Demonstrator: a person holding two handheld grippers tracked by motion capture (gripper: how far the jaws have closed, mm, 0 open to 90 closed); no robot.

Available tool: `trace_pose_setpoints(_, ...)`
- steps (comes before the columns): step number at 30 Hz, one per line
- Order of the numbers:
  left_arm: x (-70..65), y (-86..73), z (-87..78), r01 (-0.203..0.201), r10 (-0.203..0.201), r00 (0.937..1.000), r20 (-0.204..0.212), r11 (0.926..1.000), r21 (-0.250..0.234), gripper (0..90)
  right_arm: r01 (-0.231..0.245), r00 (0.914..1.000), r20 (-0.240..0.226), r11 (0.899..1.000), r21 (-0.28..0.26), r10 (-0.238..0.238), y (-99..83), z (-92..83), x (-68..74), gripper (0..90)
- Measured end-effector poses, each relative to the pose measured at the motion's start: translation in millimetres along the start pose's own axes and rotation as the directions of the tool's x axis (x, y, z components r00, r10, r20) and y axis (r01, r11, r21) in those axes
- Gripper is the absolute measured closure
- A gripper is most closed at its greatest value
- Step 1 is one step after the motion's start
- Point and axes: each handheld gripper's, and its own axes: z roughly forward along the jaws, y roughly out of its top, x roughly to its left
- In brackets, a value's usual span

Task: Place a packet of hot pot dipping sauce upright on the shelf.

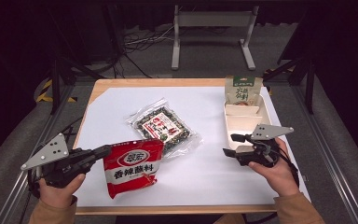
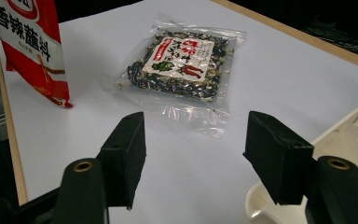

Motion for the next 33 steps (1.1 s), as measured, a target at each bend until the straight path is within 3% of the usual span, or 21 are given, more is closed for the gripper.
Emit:
trace_pose_setpoints(7,-13.3,12.7,5.7,-0.043,0.043,0.9979,0.048,0.9991,-0.005,90.0,0.004,1.0000,-0.008,1.000,-0.007,-0.004,2.2,0.6,1.5,38.2)
trace_pose_setpoints(15,-32.1,30.6,19.3,-0.109,0.108,0.9889,0.102,0.9940,0.005,90.0,0.026,0.9991,-0.032,0.999,-0.023,-0.027,10.1,2.6,8.3,37.9)
trace_pose_setpoints(17,-38.8,39.2,25.1,-0.142,0.141,0.9838,0.111,0.9899,0.001,90.0,0.028,0.9987,-0.041,0.999,-0.028,-0.029,12.0,3.1,9.6,37.7)
trace_pose_setpoints(27,-50.6,54.3,48.7,-0.161,0.160,0.9706,0.180,0.9868,-0.009,90.0,0.048,0.9899,-0.129,0.995,-0.089,-0.059,24.8,-4.3,27.8,37.0)
trace_pose_setpoints(33,-53.0,58.7,62.2,-0.172,0.171,0.9639,0.204,0.9850,-0.010,90.0,0.062,0.9857,-0.150,0.994,-0.094,-0.076,28.9,-2.5,34.8,36.9)
